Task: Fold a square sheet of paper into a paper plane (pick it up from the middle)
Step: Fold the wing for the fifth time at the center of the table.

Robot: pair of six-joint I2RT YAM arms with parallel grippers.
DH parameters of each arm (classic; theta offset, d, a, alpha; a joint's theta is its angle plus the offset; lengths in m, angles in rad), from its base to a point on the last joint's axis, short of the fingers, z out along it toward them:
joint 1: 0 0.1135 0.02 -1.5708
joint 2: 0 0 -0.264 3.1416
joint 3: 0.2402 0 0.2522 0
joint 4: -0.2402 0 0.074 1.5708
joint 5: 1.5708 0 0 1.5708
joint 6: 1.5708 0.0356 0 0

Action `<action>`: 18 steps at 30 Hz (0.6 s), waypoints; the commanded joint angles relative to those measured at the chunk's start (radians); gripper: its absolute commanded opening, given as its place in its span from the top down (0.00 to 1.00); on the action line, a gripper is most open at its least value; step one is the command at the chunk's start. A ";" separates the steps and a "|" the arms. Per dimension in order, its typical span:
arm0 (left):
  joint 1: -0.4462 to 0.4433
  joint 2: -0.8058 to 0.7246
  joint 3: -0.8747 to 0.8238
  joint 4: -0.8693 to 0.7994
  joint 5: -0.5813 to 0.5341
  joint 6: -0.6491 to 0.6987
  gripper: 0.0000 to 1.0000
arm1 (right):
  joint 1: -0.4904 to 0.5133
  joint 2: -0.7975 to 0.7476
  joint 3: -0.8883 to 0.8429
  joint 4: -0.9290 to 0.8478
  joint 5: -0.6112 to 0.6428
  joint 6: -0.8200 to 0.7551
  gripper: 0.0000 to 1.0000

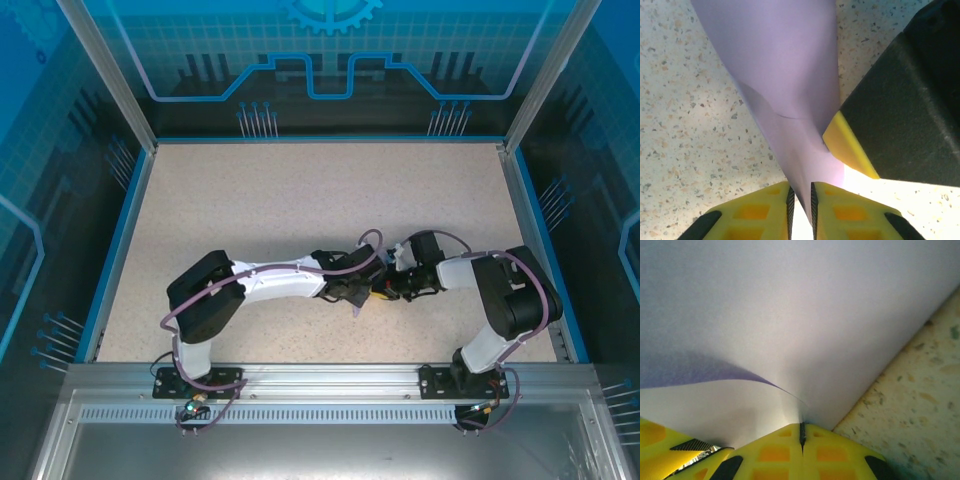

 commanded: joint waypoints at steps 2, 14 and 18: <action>0.014 -0.042 -0.036 0.025 0.067 -0.046 0.80 | 0.024 0.030 -0.004 -0.066 0.081 -0.023 1.00; 0.022 -0.080 -0.095 0.070 0.109 -0.076 0.79 | 0.024 0.043 -0.001 -0.062 0.079 -0.023 1.00; 0.024 -0.073 -0.091 0.072 0.114 -0.076 0.85 | 0.025 0.043 0.000 -0.061 0.078 -0.023 1.00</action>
